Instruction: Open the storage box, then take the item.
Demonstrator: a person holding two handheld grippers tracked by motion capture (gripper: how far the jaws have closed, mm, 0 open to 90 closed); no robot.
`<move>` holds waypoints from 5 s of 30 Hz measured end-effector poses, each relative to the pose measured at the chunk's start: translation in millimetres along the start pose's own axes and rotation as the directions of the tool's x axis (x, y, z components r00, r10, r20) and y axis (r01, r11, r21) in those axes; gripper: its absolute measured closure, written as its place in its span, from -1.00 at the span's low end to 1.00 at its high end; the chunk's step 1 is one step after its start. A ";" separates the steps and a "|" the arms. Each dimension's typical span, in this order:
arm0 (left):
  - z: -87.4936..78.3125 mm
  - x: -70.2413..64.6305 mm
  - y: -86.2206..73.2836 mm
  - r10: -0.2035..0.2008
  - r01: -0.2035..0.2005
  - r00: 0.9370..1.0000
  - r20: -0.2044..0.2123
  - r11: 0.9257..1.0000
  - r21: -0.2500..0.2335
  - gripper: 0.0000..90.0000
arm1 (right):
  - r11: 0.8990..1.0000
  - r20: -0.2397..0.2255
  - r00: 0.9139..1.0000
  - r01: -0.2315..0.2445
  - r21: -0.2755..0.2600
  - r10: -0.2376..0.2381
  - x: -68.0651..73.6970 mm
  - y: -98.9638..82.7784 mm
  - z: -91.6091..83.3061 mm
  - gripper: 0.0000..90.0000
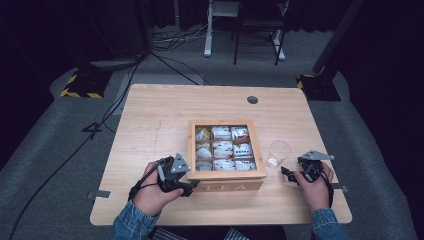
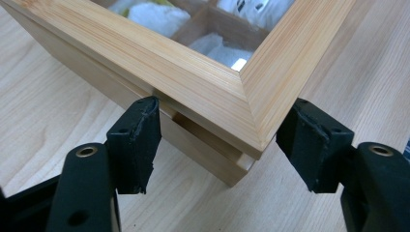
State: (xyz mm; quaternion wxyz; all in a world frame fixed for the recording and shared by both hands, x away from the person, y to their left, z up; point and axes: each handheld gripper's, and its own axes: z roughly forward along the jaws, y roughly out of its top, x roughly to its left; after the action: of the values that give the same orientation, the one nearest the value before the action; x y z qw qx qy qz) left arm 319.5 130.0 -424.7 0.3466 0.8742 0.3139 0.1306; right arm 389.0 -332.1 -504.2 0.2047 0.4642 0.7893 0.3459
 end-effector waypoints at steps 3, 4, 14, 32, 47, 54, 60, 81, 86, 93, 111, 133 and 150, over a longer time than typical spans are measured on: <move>-4.0 0.5 2.3 -0.012 0.012 1.000 -0.005 1.000 -0.024 -0.22 | 1.000 -0.001 1.000 0.002 -0.001 -0.002 0.0 -0.1 0.0 -0.67; -5.1 0.8 3.0 -0.012 0.012 1.000 -0.010 0.999 -0.033 -0.21 | 1.000 -0.002 1.000 0.003 0.000 -0.003 0.0 -0.2 -0.1 -0.67; -8.8 0.3 9.2 -0.026 0.022 0.998 -0.058 0.998 -0.063 -0.19 | 1.000 -0.010 1.000 0.010 0.000 -0.010 0.0 -1.3 -1.4 -0.66; -24.3 5.9 26.3 0.024 -0.041 0.995 -0.095 0.983 -0.181 -0.31 | 1.000 -0.015 1.000 0.013 -0.007 -0.013 -0.3 -8.9 -9.8 -0.60; -41.1 23.4 39.0 0.021 -0.040 0.996 -0.083 0.970 -0.239 -0.30 | 1.000 -0.013 1.000 0.013 -0.007 -0.013 -0.1 -9.0 -9.9 -0.60; -45.6 29.0 42.1 0.002 -0.031 0.995 -0.102 0.959 -0.282 -0.30 | 1.000 -0.011 1.000 0.010 -0.009 -0.010 -0.4 -9.1 -10.0 -0.59; -46.3 32.4 45.0 -0.008 -0.025 0.994 -0.106 0.952 -0.304 -0.29 | 1.000 -0.009 1.000 0.007 -0.006 -0.007 0.4 -9.3 -10.4 -0.59; -41.8 39.0 50.4 -0.052 -0.006 0.987 -0.154 0.935 -0.355 -0.29 | 0.999 -0.025 0.998 -0.053 -0.009 0.053 11.0 -12.5 -34.5 0.10; -42.3 39.9 51.0 -0.051 -0.008 0.986 -0.156 0.934 -0.356 -0.29 | 0.998 -0.047 0.997 -0.066 -0.019 0.065 17.4 -5.9 -39.4 0.10; -42.3 40.4 52.0 -0.057 -0.006 0.985 -0.160 0.931 -0.365 -0.29 | 0.997 -0.047 0.996 -0.081 -0.012 0.080 23.0 -1.4 -42.6 0.12; -39.6 41.5 53.7 -0.050 -0.016 0.985 -0.167 0.929 -0.371 -0.29 | 0.998 -0.115 0.993 -0.045 -0.040 0.040 58.4 44.0 -73.0 0.23; -36.6 41.6 53.9 -0.047 -0.025 0.983 -0.179 0.925 -0.380 -0.29 | 0.991 -0.242 0.964 0.090 -0.099 -0.112 128.3 92.1 -89.3 0.27; -35.7 51.1 57.4 -0.070 0.017 0.991 -0.116 0.913 -0.407 -0.29 | 0.984 -0.309 0.937 0.136 -0.112 -0.165 172.7 122.4 -63.2 0.27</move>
State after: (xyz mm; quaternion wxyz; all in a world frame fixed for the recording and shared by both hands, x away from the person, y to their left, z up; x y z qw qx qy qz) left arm 369.2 149.1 -358.7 0.5020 0.7661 0.3212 0.2406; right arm 336.8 -163.3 -371.7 0.1215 0.3311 0.8289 0.4341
